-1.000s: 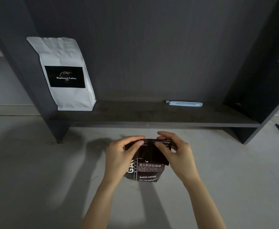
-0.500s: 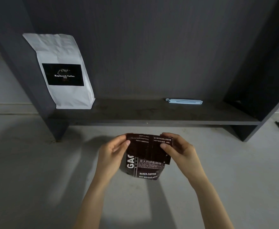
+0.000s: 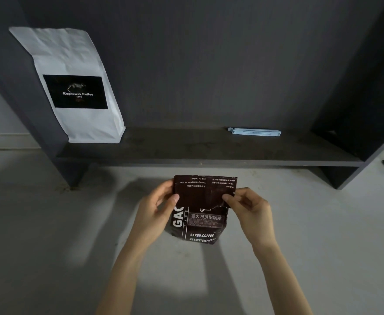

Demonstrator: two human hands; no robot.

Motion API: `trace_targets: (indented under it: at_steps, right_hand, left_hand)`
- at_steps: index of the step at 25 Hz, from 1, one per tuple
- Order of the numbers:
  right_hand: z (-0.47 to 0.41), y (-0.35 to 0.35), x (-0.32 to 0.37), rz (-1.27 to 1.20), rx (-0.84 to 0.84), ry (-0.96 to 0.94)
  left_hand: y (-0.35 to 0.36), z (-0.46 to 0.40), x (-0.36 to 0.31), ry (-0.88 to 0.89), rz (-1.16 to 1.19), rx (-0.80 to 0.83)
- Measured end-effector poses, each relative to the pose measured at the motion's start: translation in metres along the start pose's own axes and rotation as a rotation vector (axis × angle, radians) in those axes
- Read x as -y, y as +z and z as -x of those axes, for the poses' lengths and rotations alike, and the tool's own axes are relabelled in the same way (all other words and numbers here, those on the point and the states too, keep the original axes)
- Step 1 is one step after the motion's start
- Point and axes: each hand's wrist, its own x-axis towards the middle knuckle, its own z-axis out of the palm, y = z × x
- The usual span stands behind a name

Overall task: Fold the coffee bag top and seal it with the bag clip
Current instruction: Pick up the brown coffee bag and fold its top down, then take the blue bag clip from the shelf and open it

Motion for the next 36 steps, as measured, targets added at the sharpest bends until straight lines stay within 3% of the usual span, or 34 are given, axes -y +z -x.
trace_targets:
  at_steps: [13, 20, 25, 30, 32, 36]
  right_hand:
    - [-0.031, 0.003, -0.005, 0.086, -0.004, -0.061]
    - [-0.066, 0.005, 0.001, 0.137, -0.023, -0.065]
    - [-0.088, 0.003, -0.002, 0.168, 0.085, -0.044]
    - [-0.109, -0.004, 0.005, 0.209, 0.192, -0.078]
    - [-0.119, -0.014, 0.013, 0.208, 0.130, -0.109]
    - [-0.155, -0.034, 0.022, 0.594, -0.028, -0.189]
  left_hand:
    - [0.011, -0.031, 0.015, 0.008, -0.142, -0.199]
    - [0.019, -0.067, 0.011, -0.002, -0.104, -0.181]
    - [0.019, -0.085, 0.012, 0.010, -0.248, -0.200]
    - [0.019, -0.094, 0.014, -0.020, -0.245, -0.200]
    - [0.018, -0.095, 0.014, -0.030, -0.234, -0.181]
    - [0.016, -0.097, 0.013, -0.032, -0.243, -0.149]
